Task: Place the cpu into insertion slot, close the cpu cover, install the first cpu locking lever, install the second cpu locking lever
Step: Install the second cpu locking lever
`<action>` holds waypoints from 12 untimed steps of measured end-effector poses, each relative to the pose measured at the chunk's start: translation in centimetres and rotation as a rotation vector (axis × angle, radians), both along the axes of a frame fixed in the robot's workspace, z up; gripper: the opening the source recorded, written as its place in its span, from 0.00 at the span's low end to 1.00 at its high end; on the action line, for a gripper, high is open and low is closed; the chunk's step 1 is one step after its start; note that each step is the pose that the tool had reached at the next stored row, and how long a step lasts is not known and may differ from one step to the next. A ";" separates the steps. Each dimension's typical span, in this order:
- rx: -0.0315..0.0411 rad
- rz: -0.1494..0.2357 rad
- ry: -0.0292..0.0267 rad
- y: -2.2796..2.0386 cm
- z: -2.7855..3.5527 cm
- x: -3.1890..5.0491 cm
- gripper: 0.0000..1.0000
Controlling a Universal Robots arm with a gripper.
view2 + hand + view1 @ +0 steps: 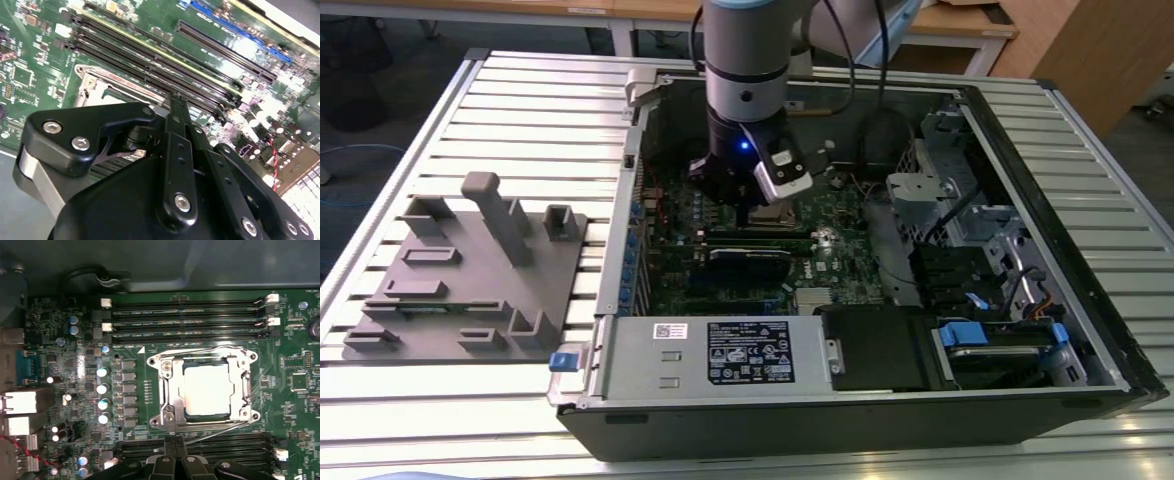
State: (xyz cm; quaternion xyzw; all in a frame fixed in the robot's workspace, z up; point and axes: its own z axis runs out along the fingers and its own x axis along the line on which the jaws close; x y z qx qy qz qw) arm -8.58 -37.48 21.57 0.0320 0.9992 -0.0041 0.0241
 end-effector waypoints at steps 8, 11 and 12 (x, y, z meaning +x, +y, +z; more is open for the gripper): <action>-0.0001 0.000 0.0001 0.00 -0.51 -0.21 0.11; -0.0002 0.000 0.0001 -0.01 -0.62 -0.22 0.11; -0.0003 0.000 0.0001 -0.01 -0.62 -0.22 0.11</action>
